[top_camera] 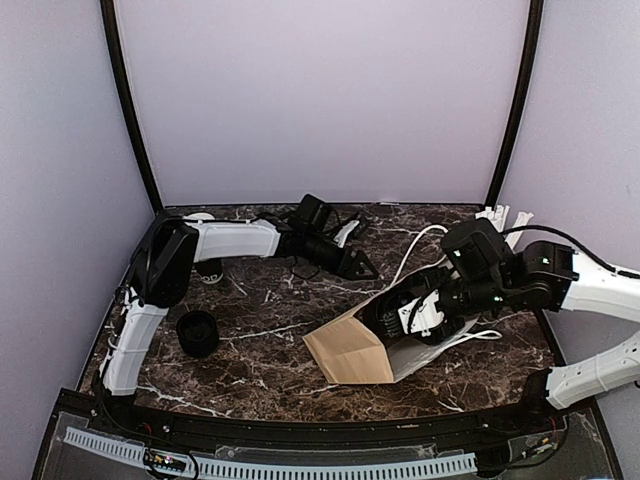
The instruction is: Pack the takeout coffee
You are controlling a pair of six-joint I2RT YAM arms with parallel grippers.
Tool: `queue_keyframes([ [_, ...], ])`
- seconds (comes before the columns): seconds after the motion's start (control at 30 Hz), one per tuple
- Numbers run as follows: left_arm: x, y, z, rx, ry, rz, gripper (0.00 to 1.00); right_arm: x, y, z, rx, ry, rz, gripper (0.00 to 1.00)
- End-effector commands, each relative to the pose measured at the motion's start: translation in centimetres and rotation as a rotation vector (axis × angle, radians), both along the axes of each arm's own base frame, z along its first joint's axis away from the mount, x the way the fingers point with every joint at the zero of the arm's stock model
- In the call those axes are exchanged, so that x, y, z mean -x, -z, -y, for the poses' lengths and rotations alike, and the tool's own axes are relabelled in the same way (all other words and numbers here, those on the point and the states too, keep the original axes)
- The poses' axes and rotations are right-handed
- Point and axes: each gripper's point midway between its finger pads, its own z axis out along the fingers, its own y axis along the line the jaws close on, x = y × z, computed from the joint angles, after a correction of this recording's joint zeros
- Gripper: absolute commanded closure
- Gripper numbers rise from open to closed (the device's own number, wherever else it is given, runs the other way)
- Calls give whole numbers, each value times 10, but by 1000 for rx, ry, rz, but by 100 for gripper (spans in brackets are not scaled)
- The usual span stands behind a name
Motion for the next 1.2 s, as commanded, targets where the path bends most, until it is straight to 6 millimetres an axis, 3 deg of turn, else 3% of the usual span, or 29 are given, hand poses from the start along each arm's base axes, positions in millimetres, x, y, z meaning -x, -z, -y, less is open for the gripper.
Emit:
queue_keyframes([
  [0.0,6,-31,20,112,58,38,27,-4,-5,1,-31,19,29,67],
  [0.37,11,-8,31,165,94,-46,27,-6,1,18,25,27,87,65],
  [0.53,13,6,34,168,106,-72,27,-12,-2,16,-1,47,98,65],
  [0.67,1,9,26,102,55,-37,29,-13,-2,13,-19,46,84,65],
  [0.7,-11,10,19,69,3,-15,29,-14,-2,12,-25,52,76,65],
  [0.8,-32,-16,-11,-25,-115,60,29,-15,-4,11,-38,62,61,64],
  [0.83,-43,-38,-25,-51,-180,119,29,-15,-4,11,-40,64,60,64],
  [0.87,-42,-41,-36,-99,-193,134,28,-16,-5,11,-39,67,60,64],
  [0.93,-44,-76,-59,-164,-248,220,28,-17,-6,11,-38,71,61,64],
  [1.03,-24,-140,-86,-189,-268,286,28,-18,-7,12,-37,81,55,64],
  [1.07,-18,-151,-91,-192,-269,295,28,-19,-8,11,-38,85,53,64],
  [1.13,11,-184,-100,-178,-237,310,29,-19,-9,11,-41,94,48,64],
  [1.17,35,-206,-102,-162,-204,324,29,-20,-9,11,-42,97,47,64],
])
